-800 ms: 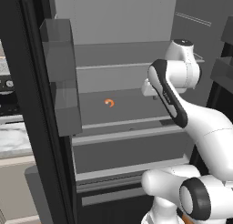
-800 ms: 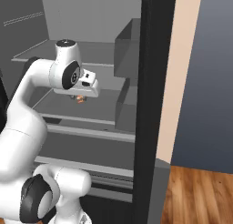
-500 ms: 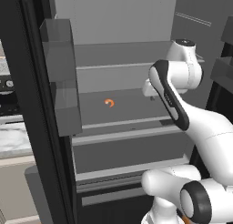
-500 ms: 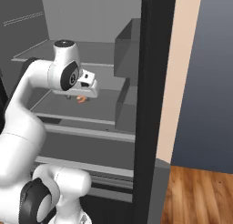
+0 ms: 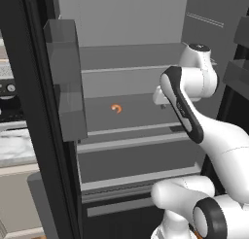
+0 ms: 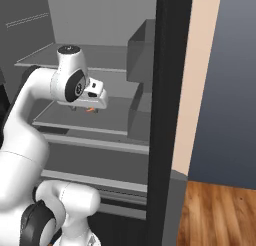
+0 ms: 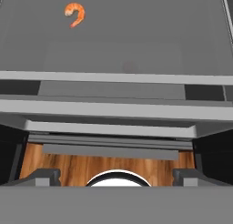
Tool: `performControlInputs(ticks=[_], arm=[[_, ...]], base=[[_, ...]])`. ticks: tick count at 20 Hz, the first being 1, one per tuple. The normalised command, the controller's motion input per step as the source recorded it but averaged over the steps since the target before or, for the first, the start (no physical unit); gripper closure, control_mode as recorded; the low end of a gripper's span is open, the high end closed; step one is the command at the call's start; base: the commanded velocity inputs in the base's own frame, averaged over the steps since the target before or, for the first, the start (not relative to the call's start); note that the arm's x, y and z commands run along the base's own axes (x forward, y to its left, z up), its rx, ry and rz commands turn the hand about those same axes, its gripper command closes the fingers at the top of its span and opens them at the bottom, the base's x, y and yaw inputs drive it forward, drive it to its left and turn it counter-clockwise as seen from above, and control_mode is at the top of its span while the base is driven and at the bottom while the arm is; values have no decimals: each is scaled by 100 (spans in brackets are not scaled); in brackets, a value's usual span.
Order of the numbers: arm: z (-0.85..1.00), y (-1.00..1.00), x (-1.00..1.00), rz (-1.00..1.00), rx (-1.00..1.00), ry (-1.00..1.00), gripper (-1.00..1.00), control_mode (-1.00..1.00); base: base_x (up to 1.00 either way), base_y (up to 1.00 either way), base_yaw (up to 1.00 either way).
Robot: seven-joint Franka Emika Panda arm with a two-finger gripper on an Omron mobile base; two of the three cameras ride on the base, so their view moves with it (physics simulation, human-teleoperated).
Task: Fully open the fridge drawer.
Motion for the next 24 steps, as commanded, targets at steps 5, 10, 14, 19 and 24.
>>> performControlInputs(ticks=[5, 10, 14, 19, 24], arm=[[0, 0, 0, 0, 0, 0, -100, 100], [0, 0, 0, 0, 0, 0, -100, 100], [0, 0, -6, 0, 0, 0, -100, -100], [0, 0, -19, 0, 0, 0, -100, -100], [-11, 6, 5, 0, -2, 0, -100, -100]], base=[[-43, 0, 0], [-40, 0, 0], [-23, 0, 0], [0, 0, 0], [0, 0, 0]])
